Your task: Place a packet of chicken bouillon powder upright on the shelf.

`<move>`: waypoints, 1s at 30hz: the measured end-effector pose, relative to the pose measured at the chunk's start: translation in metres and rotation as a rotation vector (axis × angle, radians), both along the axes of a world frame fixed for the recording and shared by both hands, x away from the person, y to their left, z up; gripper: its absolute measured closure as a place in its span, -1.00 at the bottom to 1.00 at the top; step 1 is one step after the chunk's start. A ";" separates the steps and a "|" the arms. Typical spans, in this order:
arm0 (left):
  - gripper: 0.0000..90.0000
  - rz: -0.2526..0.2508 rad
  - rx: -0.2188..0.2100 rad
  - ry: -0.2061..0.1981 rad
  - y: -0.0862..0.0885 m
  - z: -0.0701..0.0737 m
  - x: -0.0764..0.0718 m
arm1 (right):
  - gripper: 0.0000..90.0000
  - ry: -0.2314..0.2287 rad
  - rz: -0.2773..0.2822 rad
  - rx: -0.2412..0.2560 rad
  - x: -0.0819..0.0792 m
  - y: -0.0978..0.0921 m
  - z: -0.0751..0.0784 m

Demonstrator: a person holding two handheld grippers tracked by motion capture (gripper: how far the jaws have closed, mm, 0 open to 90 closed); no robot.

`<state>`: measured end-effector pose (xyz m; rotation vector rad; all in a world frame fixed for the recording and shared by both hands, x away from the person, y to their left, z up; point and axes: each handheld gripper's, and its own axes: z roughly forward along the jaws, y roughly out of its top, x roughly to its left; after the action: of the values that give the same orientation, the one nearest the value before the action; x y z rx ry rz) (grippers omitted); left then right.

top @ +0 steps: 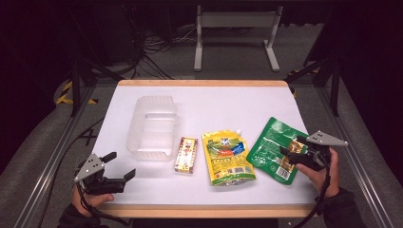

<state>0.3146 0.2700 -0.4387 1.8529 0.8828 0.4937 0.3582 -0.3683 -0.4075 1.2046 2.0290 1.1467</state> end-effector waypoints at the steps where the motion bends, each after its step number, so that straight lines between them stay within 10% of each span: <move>1: -0.89 -0.005 0.010 0.003 -0.001 -0.001 0.001 | -0.65 0.012 0.014 -0.006 0.000 0.002 0.000; 12: -0.84 -0.038 0.089 0.023 -0.013 -0.006 -0.002 | -0.71 0.123 0.229 0.013 0.014 0.041 0.006; 18: -0.83 -0.056 0.115 0.032 -0.018 -0.008 -0.002 | -0.72 0.228 0.326 0.033 0.049 0.075 0.005; 30: -0.70 -0.128 0.150 0.018 -0.032 -0.006 -0.010 | -0.75 0.430 0.288 0.060 0.094 0.112 -0.026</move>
<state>0.3047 0.2384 -0.4451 2.0386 0.7503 0.4744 0.4524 -0.2563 -0.4339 1.3070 2.5745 1.1589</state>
